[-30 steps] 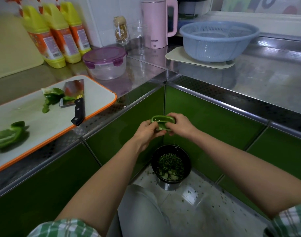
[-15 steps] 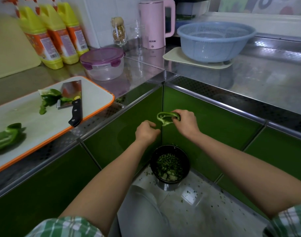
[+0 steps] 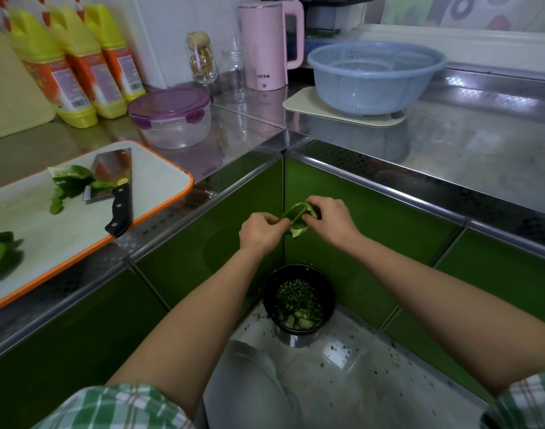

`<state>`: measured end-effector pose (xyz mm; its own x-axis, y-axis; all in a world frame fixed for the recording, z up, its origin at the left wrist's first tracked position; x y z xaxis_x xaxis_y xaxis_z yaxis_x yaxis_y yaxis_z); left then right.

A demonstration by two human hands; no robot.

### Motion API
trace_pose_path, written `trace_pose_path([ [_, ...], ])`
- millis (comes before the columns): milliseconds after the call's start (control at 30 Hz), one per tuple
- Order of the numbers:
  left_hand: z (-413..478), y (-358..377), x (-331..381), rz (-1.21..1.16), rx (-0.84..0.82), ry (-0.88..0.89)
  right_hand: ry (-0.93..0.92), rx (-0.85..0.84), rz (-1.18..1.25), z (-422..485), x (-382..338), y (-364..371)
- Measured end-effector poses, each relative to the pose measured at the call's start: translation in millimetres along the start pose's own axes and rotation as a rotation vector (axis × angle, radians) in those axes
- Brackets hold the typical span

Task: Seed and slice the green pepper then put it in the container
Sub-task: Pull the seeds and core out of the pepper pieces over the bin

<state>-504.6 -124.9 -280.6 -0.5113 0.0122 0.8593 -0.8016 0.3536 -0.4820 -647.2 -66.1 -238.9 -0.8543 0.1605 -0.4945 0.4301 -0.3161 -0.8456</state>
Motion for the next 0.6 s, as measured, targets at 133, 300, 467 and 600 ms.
trace_pose_path([
  [133, 1, 1, 1, 0.080, -0.007, -0.029, -0.112, -0.037, 0.026, -1, -16, 3],
  [300, 0, 7, 3, 0.040, -0.059, -0.028, -0.111, -0.018, 0.010, 0, -16, 3],
  [467, -1, 20, -4, -0.162, -0.195, -0.101, -0.077, 0.004, -0.020, -1, -7, -1],
  [600, -1, 20, 2, -0.044, -0.157, -0.076, -0.067, 0.023, -0.033, -6, -10, 2],
])
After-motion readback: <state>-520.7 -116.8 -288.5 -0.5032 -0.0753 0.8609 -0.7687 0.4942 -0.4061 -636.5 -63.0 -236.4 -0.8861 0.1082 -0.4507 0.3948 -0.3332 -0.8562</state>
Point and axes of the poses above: each hand's wrist, its own z-axis towards the middle knuckle, its own y-axis out of the palm, x = y × z, the point moved 9 cm from there along z, towards the middle knuckle, and after that the axes turned 6 degrees about -z, right-handed, at the moved point
